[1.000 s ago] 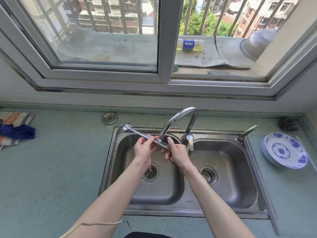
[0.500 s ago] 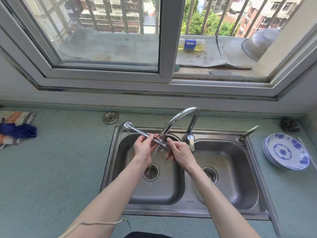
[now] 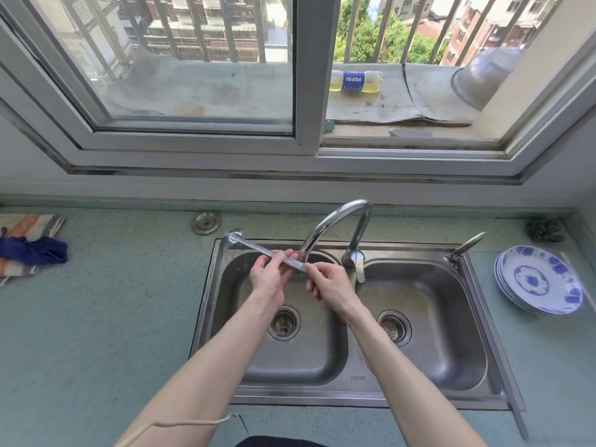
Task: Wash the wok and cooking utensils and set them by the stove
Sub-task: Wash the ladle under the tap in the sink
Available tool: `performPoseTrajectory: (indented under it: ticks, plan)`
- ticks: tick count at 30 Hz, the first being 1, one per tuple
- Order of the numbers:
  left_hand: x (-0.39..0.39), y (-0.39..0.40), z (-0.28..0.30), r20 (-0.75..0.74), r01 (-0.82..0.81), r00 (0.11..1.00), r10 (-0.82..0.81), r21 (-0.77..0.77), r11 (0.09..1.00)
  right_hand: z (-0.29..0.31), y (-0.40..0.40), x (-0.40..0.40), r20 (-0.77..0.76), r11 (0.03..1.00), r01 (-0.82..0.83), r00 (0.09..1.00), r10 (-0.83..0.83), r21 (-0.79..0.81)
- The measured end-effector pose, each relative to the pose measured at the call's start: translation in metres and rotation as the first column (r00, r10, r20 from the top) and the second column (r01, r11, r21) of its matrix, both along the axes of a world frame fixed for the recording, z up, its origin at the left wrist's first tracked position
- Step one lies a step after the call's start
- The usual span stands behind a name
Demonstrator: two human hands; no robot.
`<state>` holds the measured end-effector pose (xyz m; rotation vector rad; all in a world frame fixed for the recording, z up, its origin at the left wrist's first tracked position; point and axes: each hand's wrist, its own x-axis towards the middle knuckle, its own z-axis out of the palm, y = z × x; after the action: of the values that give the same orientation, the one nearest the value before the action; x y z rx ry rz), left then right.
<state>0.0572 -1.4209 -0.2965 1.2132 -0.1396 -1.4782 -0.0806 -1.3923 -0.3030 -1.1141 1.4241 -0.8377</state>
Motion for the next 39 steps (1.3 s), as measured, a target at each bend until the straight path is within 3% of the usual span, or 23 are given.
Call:
performPoseTrajectory:
  ticks: [6, 14, 19, 26, 34, 39]
  plan:
    - [0.008, 0.0, -0.002, 0.02, 0.016, 1.0, -0.016, -0.009, 1.0, 0.003, -0.006, 0.009, -0.041, 0.997, 0.073, 0.997, -0.071, 0.035]
    - [0.014, -0.005, 0.001, 0.029, 0.014, 0.999, -0.014, 0.01, 1.0, -0.006, -0.003, 0.007, 0.077, 0.998, 0.004, 0.997, -0.009, 0.069]
    - [0.002, 0.001, -0.001, 0.113, 0.076, 0.991, -0.074, -0.012, 0.997, -0.006, 0.006, 0.0, 0.098, 0.977, 0.118, 0.986, -0.137, 0.179]
    - [-0.018, 0.012, -0.007, 0.096, 0.142, 0.985, -0.143, 0.016, 0.99, -0.012, 0.025, -0.026, 0.144, 0.949, 0.196, 0.961, -0.236, 0.245]
    - [-0.034, 0.015, -0.017, 0.033, 0.217, 0.975, -0.221, 0.078, 0.973, -0.007, 0.038, -0.048, 0.092, 0.97, 0.198, 0.973, -0.213, 0.143]
    - [-0.045, 0.02, -0.014, -0.031, 0.282, 0.96, -0.28, 0.082, 0.956, -0.003, 0.035, -0.049, -0.151, 0.996, 0.077, 0.986, -0.07, 0.047]
